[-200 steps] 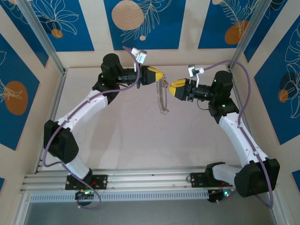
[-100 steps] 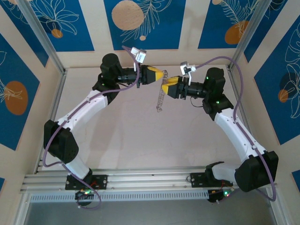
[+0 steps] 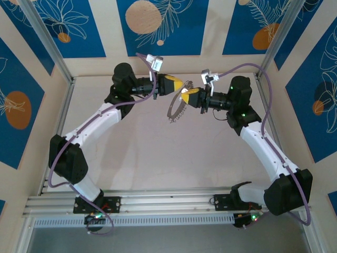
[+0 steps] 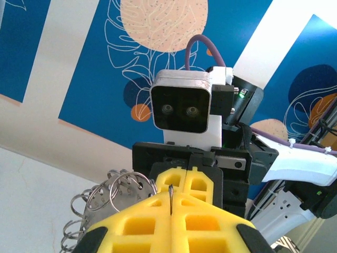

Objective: Put the keys on the keyring

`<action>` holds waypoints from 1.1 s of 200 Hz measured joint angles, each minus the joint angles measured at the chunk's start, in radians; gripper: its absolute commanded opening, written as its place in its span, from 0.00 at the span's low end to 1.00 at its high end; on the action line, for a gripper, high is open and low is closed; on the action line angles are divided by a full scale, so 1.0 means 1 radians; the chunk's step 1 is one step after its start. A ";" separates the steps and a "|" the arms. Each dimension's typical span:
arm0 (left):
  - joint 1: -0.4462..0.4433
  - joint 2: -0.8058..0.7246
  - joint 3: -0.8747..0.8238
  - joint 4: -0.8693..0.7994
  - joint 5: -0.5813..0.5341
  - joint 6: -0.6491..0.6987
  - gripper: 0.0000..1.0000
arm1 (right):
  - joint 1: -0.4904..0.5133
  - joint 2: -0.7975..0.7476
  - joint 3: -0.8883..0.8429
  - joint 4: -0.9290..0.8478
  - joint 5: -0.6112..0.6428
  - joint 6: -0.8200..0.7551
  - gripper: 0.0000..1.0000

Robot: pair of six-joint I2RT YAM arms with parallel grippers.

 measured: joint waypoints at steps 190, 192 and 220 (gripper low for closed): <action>-0.064 -0.087 -0.311 0.324 -0.349 -0.203 0.00 | 0.062 -0.002 -0.179 0.224 0.212 0.146 0.00; -0.065 -0.089 -0.313 0.326 -0.353 -0.204 0.00 | 0.062 -0.003 -0.181 0.225 0.214 0.148 0.00; -0.071 -0.100 -0.327 0.339 -0.391 -0.222 0.00 | 0.066 -0.016 -0.197 0.262 0.243 0.180 0.00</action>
